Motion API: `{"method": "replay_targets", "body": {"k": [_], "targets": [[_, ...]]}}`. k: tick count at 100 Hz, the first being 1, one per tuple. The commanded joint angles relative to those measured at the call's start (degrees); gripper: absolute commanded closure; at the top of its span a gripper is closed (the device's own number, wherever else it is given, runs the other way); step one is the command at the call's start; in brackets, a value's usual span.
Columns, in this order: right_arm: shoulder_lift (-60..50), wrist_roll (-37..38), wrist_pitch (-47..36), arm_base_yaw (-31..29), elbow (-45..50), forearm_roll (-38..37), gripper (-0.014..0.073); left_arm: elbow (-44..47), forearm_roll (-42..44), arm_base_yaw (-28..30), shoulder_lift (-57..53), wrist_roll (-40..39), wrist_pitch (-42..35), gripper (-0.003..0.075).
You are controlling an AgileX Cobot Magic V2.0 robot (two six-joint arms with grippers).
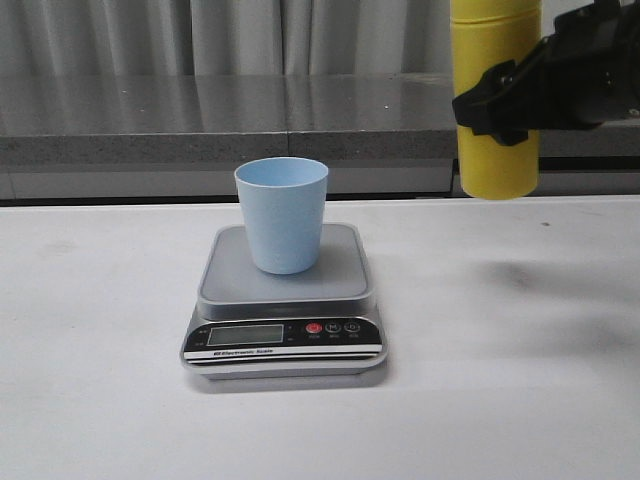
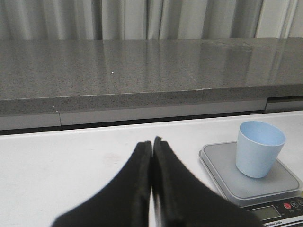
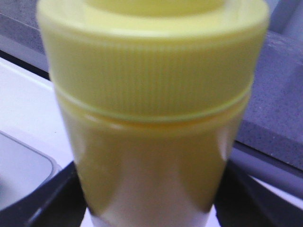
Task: Pour seasoning into cup on scale with both arms
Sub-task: 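Turn the yellow bottle upright with the right gripper and move it back, then lower the yellow bottle onto the table with the right gripper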
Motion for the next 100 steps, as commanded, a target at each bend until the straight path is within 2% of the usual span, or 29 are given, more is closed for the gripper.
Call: {"method": "replay_targets", "body": {"k": [1,26,74,100], "targets": [[-2.74,0.08,-8.43,-0.29,1.65,1.58,0.0408,-1.55,-0.17,0.08,0.58,-0.18,-4.57,0.0738],[-1.96,2.06,-11.76,-0.09,3.94,1.58,0.0408,-1.55,-0.17,0.08,0.58,-0.18,-4.57,0.0738],[7.53,3.99,-18.71,0.38,3.94,1.40,0.0408,-1.55,-0.17,0.08,0.58,-0.18,-4.57,0.0738],[11.13,3.99,-26.77,0.38,3.94,-3.90,0.0408,-1.55,-0.17,0.08,0.58,-0.18,-4.57,0.0738]]}}
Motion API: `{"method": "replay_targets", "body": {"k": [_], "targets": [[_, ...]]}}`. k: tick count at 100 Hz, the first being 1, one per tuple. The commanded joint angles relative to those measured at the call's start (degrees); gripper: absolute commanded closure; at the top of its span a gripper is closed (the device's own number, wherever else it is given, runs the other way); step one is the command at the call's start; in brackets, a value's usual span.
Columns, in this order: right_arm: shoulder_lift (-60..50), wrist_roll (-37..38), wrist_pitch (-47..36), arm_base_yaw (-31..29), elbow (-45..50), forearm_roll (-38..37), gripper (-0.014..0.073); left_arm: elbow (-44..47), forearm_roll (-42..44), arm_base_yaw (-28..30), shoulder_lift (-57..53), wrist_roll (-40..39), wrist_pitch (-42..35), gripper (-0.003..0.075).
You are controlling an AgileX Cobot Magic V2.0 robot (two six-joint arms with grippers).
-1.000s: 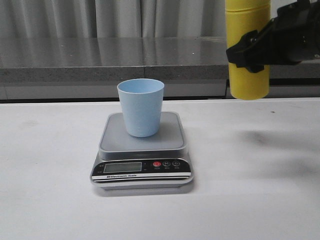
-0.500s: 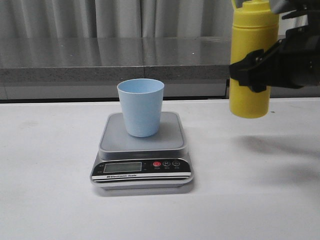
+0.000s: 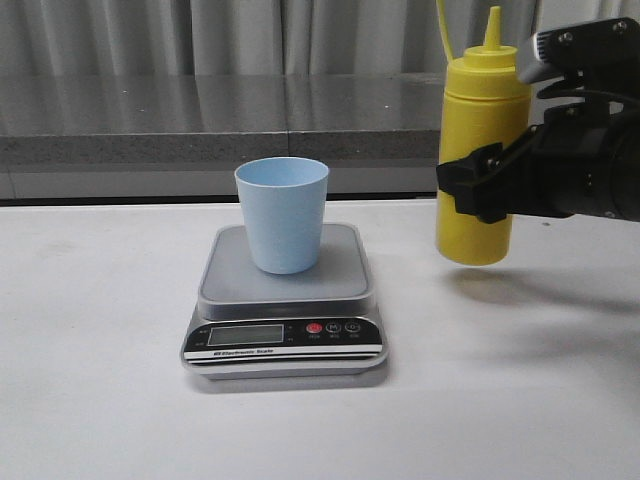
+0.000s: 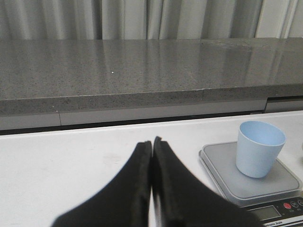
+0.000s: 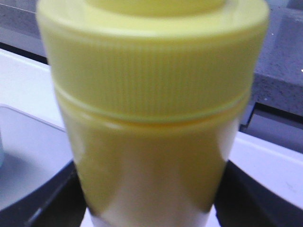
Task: Pour seasoning into cup on scale with both arms
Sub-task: 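Lower the yellow bottle onto the table with the right gripper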
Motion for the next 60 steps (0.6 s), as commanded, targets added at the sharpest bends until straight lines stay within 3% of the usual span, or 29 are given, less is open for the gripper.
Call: {"method": "replay_targets", "body": {"k": [1,60], "targets": [[-0.94,0.26,-7.57,0.00,-1.15,-2.70,0.0408,-1.55,-0.17,0.08,0.58,-0.18,-4.57,0.0738],[5.00,0.26,-11.91,0.00,-1.15,-3.61,0.0408,-1.55,-0.17,0.08,0.58,-0.18,-4.57,0.0738]]}}
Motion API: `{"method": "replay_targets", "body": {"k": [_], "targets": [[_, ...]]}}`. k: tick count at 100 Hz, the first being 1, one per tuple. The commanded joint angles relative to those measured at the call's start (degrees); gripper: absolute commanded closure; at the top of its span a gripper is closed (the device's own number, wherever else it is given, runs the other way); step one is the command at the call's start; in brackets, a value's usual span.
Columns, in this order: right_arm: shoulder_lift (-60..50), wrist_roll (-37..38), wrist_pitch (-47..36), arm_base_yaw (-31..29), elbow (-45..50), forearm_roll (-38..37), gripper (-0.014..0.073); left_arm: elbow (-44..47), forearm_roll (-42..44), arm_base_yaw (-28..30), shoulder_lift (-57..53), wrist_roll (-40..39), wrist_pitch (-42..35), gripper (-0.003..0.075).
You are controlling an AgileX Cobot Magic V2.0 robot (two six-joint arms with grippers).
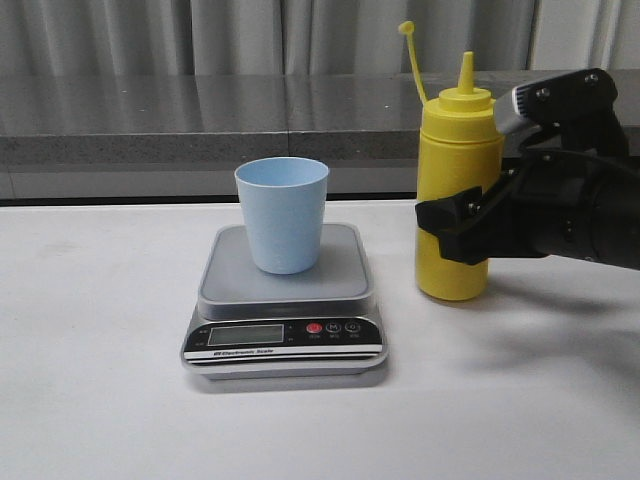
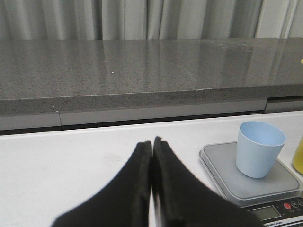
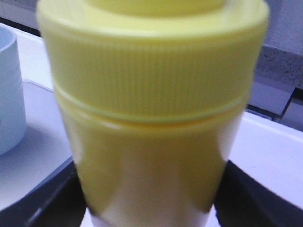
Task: Pour seasoning into cup on scale with both arms
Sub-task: 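Lower the yellow bottle onto the table with the right gripper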
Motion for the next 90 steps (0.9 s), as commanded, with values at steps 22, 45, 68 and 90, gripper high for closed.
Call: {"method": "replay_targets", "body": {"k": [22,45,68,90], "targets": [[0.40,0.20,-7.35,0.00,-1.15,-0.36,0.0408,-1.55,-0.17,0.08,0.58,-0.18,-4.57,0.0738],[1.07,0.20,-9.34,0.00,-1.15,-0.38,0.0408,-1.55,-0.17,0.08,0.58,-0.18,-4.57,0.0738],[1.07,0.20,-9.40,0.00,-1.15,-0.38,0.0391,-1.55,-0.17,0.08,0.58,-0.18,-4.57,0.0738],[1.07,0.20,-9.42,0.00,-1.15,-0.38,0.0114,-1.55,-0.17,0.08,0.58,-0.18,-4.57,0.0738]]}}
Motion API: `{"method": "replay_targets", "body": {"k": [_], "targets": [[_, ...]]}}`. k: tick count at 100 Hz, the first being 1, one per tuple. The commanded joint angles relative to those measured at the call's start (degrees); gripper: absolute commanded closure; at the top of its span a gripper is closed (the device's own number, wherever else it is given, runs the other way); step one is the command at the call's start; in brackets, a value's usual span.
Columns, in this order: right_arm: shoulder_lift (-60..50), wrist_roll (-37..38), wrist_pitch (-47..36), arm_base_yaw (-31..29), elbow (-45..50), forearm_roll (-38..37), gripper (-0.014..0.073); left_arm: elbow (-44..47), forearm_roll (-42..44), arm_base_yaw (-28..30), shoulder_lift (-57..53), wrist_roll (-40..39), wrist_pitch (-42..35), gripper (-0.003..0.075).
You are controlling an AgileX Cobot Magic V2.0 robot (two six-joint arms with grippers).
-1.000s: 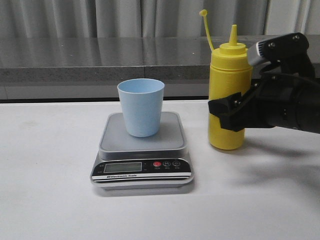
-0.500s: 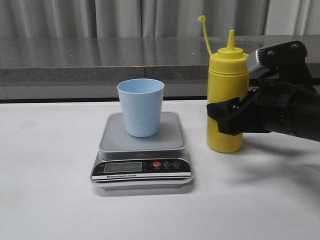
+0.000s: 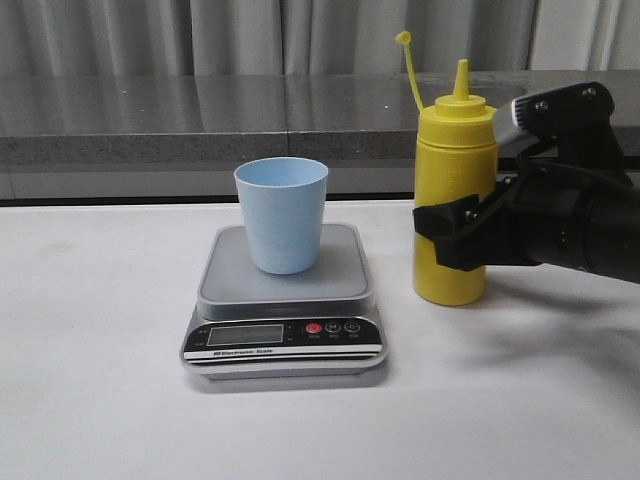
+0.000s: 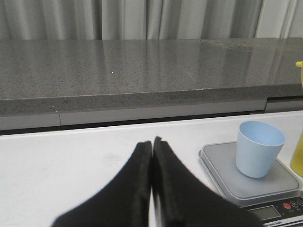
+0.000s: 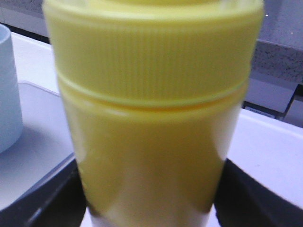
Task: Pour seasoning into cup on scale with both arms
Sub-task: 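Lower the yellow bottle onto the table with the right gripper, then open the right gripper and withdraw it from the bottle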
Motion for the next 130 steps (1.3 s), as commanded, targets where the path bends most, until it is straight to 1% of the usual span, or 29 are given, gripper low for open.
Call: {"method": "replay_targets", "body": {"k": [1,10,17,73,103,130], "targets": [[-1.87,-0.16,-6.22,0.00,-0.71,-0.38,0.0106,-1.55,-0.17,0.08,0.58,-0.18,-4.57,0.0738],[-1.87,-0.16,-6.43,0.00,-0.61,-0.38,0.0025,-1.55,-0.17,0.08,0.58,-0.18,-4.57,0.0738],[-1.87,-0.16,-6.94,0.00,-0.43,-0.33,-0.0002,-1.55,-0.17,0.08,0.58,-0.18,-4.57,0.0738],[-2.24,-0.16,-7.39,-0.05,0.05,1.03,-0.0001,-1.55,-0.17,0.08,0.58,-0.18,-4.57,0.0738],[-6.09,-0.16,-7.39,-0.05,0.13,1.10,-0.0001,-1.55,-0.17,0.08,0.58,-0.18,-4.57,0.0738],[-8.49,-0.16,-7.39,-0.09,4.97,3.30,-0.0001,-1.55,-0.17,0.08,0.58,-0.18,-4.57,0.0738]]}}
